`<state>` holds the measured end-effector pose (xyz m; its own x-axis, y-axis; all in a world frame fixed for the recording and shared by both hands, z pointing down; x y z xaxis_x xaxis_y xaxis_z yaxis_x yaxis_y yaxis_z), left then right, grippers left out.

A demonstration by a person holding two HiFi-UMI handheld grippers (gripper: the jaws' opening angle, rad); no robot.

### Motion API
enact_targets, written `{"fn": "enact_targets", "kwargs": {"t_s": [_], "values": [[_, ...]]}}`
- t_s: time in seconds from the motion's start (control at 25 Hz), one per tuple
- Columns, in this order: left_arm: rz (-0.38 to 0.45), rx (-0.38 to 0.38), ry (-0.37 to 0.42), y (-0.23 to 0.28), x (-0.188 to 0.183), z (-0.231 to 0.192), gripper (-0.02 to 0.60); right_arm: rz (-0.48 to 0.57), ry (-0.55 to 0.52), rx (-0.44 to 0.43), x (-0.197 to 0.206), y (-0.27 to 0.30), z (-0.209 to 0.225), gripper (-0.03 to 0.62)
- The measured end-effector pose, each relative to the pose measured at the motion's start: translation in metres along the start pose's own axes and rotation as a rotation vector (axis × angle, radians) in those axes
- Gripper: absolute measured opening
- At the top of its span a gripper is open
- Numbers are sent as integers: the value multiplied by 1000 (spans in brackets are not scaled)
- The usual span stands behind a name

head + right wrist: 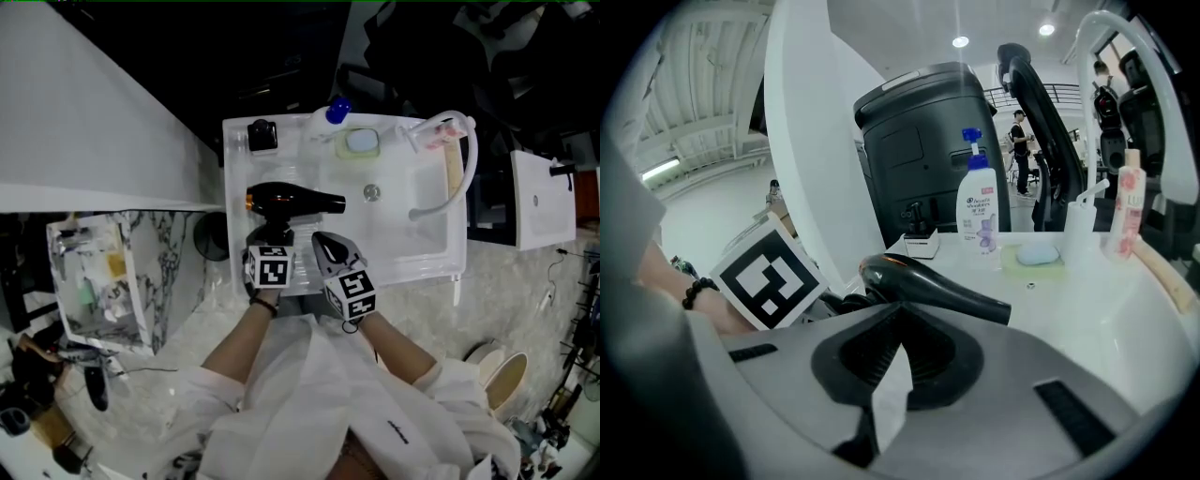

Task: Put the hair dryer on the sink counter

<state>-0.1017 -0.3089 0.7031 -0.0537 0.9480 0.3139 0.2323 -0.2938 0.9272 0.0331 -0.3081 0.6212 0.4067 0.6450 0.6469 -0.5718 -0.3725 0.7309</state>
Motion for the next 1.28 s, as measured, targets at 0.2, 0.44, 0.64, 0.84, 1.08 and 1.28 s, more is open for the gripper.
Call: {"fn": "enact_targets", "kwargs": {"t_s": [0.2, 0.44, 0.64, 0.84, 1.08, 1.28], "values": [[-27, -33, -7, 9, 9, -2, 252, -4, -2, -4, 3, -2, -1, 17], [-65, -65, 5, 17, 10, -3, 253, -7, 1, 4, 5, -4, 1, 17], [-103, -98, 25, 21, 8, 3, 253, 3, 2, 9, 3, -7, 4, 17], [-106, -81, 19, 24, 7, 3, 253, 2, 11, 18, 5, -12, 6, 17], [-108, -78, 19, 27, 8, 2, 256, 20, 22, 34, 3, -18, 13, 17], [-111, -69, 44, 25, 9, 4, 273, 38, 26, 46, -1, -27, 15, 17]]}}
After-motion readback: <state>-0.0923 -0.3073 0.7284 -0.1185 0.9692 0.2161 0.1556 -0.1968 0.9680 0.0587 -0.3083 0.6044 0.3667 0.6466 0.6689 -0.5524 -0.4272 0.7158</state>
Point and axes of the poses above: the fingertips, and each gripper's own axes: y forward along the fingers, z to its right, x out of its underside, the point moved 7 cm from there along -y, backward along the fingers, and after that the axes turned 13 degrees about -z, right-handed, at the moved point
